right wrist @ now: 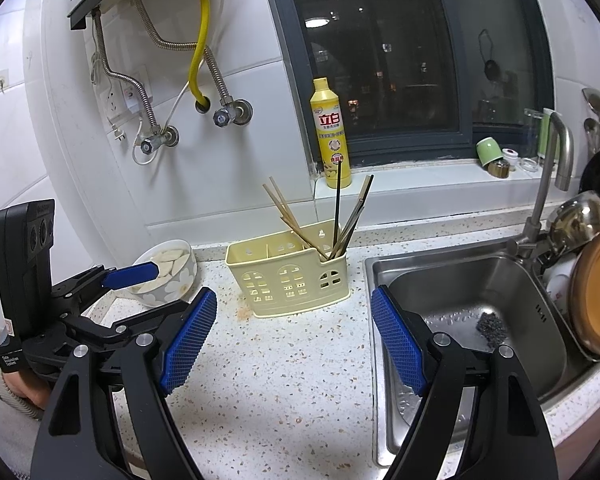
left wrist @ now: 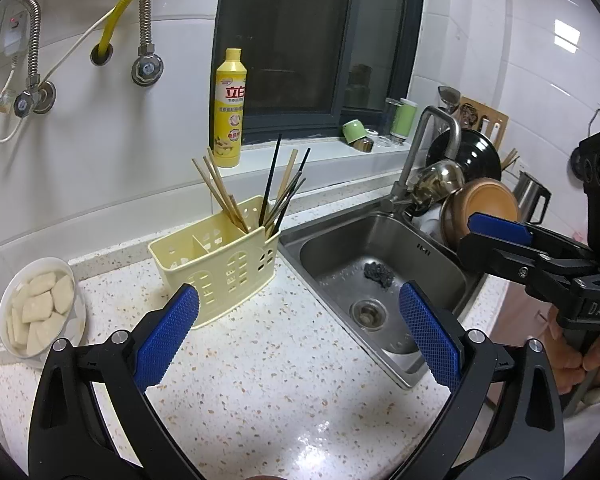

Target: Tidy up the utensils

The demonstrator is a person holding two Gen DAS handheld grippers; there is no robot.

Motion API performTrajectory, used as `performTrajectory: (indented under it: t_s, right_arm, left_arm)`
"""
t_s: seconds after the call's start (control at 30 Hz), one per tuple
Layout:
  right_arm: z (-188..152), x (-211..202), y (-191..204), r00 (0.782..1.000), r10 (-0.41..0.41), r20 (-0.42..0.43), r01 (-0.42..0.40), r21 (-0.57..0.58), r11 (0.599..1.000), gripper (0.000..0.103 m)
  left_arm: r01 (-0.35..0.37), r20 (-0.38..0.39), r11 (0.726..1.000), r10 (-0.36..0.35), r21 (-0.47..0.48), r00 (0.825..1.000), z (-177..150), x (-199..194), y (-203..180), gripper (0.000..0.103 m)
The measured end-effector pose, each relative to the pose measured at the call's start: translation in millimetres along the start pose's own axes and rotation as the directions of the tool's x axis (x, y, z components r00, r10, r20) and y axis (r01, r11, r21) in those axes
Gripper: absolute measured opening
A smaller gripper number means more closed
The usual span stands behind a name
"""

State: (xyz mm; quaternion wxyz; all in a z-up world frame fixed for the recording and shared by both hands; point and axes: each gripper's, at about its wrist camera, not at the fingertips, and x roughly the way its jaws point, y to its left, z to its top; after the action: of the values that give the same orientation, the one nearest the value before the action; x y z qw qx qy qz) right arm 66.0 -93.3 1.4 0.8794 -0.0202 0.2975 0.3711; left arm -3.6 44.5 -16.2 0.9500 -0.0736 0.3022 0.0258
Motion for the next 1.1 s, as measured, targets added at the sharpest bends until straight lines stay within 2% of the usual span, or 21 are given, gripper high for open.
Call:
performTrajectory:
  t_s: [1.1]
  right_arm:
    - [0.1,-2.2,-0.7,1.0,0.003,0.008,-0.003,-0.003,1.0,0.077]
  left_arm:
    - [0.009,-0.009,1.0,-0.009,-0.023,1.0,-3.3,0.7,1.1,0.096]
